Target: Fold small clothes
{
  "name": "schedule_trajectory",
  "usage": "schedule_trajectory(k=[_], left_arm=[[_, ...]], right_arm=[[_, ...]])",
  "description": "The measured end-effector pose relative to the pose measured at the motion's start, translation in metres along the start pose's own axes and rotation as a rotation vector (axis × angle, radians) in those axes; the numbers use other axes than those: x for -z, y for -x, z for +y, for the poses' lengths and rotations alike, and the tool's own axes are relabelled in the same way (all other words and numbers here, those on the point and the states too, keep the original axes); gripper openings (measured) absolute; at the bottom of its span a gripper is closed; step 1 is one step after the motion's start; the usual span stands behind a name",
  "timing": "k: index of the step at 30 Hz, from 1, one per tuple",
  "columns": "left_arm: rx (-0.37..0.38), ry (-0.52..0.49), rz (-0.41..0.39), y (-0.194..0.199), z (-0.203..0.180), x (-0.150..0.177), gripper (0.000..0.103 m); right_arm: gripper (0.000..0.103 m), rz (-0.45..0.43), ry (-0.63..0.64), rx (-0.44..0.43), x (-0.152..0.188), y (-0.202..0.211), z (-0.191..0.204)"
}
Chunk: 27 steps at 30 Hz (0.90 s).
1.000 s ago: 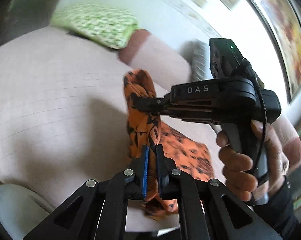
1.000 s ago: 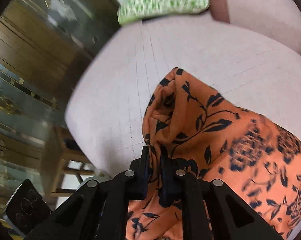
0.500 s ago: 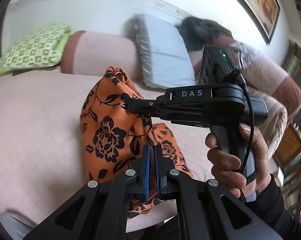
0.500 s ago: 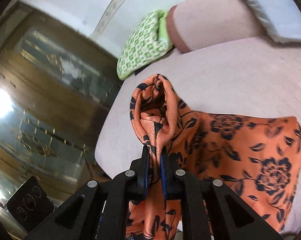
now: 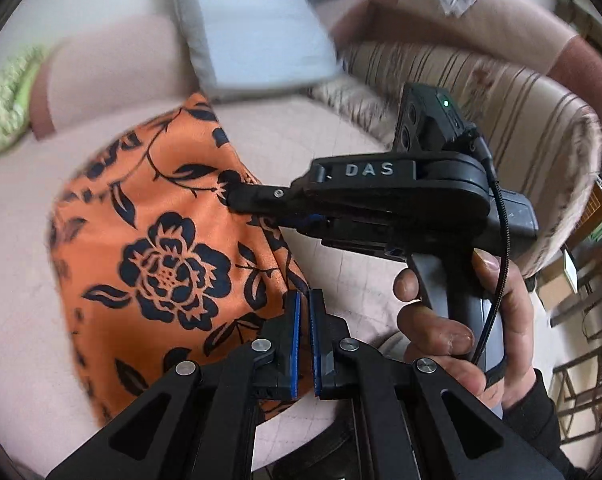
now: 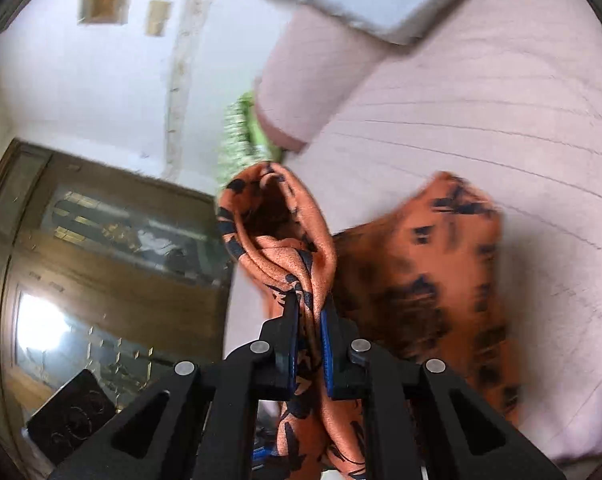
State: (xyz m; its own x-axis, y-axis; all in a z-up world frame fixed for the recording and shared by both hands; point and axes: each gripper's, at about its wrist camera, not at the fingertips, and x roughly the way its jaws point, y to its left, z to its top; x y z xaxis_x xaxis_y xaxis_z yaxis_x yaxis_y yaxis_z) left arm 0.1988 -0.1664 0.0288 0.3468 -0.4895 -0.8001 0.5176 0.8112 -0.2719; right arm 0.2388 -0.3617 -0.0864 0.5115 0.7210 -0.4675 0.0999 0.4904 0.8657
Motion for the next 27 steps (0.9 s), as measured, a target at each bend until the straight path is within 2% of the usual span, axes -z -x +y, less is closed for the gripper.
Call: schedule_trajectory(k=[3, 6, 9, 11, 12, 13, 14, 16, 18, 19, 21, 23, 25, 27], left_arm=[[0.047, 0.053, 0.044, -0.025, 0.013, -0.001, 0.003], [0.079, 0.094, 0.034, -0.027, 0.021, -0.009, 0.003], [0.045, 0.074, 0.011, -0.028, 0.017, -0.019, 0.003], [0.037, 0.063, 0.037, -0.040, 0.018, -0.013, 0.004], [0.047, 0.066, 0.071, -0.050, 0.015, -0.008, 0.004], [0.044, 0.074, 0.112, -0.061, 0.016, -0.006, 0.004], [0.054, 0.081, 0.120, -0.062, 0.013, 0.002, 0.004], [0.110, 0.099, 0.094, -0.049, 0.019, 0.009, 0.007], [0.199, 0.138, 0.064, -0.020, 0.029, 0.019, 0.010], [0.215, 0.157, 0.047, -0.008, 0.036, 0.024, 0.013], [0.210, 0.184, 0.007, 0.016, 0.049, 0.030, 0.022], [0.169, 0.206, -0.047, 0.039, 0.064, 0.041, 0.033], [0.109, 0.233, -0.071, 0.056, 0.079, 0.053, 0.034], [0.063, 0.288, -0.068, 0.057, 0.096, 0.061, 0.034]], right_arm=[[0.010, 0.019, -0.062, 0.055, -0.001, -0.014, -0.025], [0.010, -0.002, -0.053, 0.035, -0.003, -0.009, -0.023], [0.010, -0.012, -0.018, 0.077, -0.008, -0.014, -0.019], [0.010, -0.002, -0.040, 0.111, -0.011, -0.022, -0.026], [0.012, 0.001, -0.042, 0.136, -0.013, -0.020, -0.029], [0.020, 0.003, -0.038, 0.201, -0.013, -0.022, -0.031], [0.023, 0.004, -0.029, 0.249, -0.012, -0.025, -0.031], [0.029, 0.016, -0.018, 0.269, -0.011, -0.026, -0.030], [0.034, -0.004, -0.026, 0.257, -0.011, -0.020, -0.030], [0.039, -0.028, -0.025, 0.265, -0.010, -0.015, -0.027], [0.040, -0.068, -0.011, 0.253, -0.005, -0.007, -0.023], [0.047, -0.106, 0.016, 0.205, 0.004, 0.007, -0.008], [0.059, -0.127, 0.068, 0.208, 0.019, 0.017, 0.008], [0.068, -0.120, 0.124, 0.250, 0.035, 0.018, 0.018]])
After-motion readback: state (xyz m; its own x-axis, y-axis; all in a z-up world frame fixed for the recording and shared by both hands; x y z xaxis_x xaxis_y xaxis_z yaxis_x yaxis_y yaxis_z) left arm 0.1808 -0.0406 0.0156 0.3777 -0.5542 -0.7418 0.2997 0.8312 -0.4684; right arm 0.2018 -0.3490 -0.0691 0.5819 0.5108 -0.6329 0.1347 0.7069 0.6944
